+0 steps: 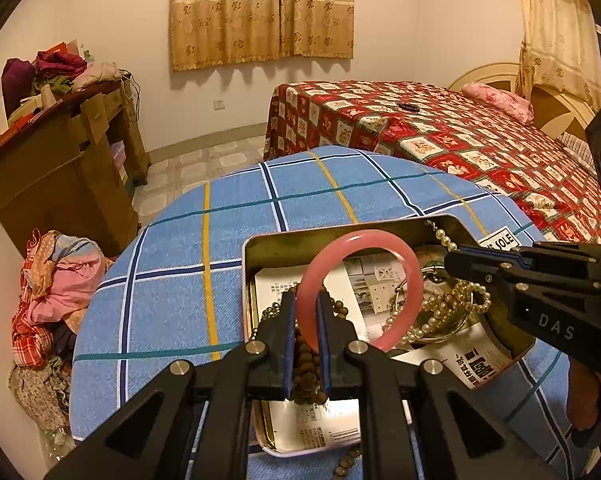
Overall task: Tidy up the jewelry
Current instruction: 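Lower both held pieces into the pink tin and open both tools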
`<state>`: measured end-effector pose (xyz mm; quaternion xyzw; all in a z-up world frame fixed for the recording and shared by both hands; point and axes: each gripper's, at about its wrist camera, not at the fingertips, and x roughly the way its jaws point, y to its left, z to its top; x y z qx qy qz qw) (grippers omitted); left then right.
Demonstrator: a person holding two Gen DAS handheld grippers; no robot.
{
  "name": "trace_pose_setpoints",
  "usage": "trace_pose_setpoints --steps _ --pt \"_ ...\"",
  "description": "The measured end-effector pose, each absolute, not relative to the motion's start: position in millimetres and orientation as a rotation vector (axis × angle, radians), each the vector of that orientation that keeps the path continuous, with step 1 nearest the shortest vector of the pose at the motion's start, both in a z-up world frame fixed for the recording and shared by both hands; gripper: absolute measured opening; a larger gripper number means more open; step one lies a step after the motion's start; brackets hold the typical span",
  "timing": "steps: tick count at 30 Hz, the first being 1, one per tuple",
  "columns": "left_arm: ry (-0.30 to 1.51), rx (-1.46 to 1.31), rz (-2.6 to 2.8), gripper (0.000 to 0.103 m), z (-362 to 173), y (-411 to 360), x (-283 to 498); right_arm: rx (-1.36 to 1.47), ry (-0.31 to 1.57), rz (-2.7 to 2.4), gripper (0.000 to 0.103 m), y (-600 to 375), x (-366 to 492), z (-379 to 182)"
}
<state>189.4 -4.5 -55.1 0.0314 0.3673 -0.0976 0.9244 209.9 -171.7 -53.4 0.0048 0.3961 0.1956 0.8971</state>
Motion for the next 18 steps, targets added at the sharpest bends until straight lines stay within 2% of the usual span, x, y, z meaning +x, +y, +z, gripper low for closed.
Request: trace_pose_setpoints --steps 18 --pt "0.767 0.056 -0.186 0.01 -64.5 -1.0 190.0 -0.007 0.831 0.392 0.008 -171.7 209.9 -61.4"
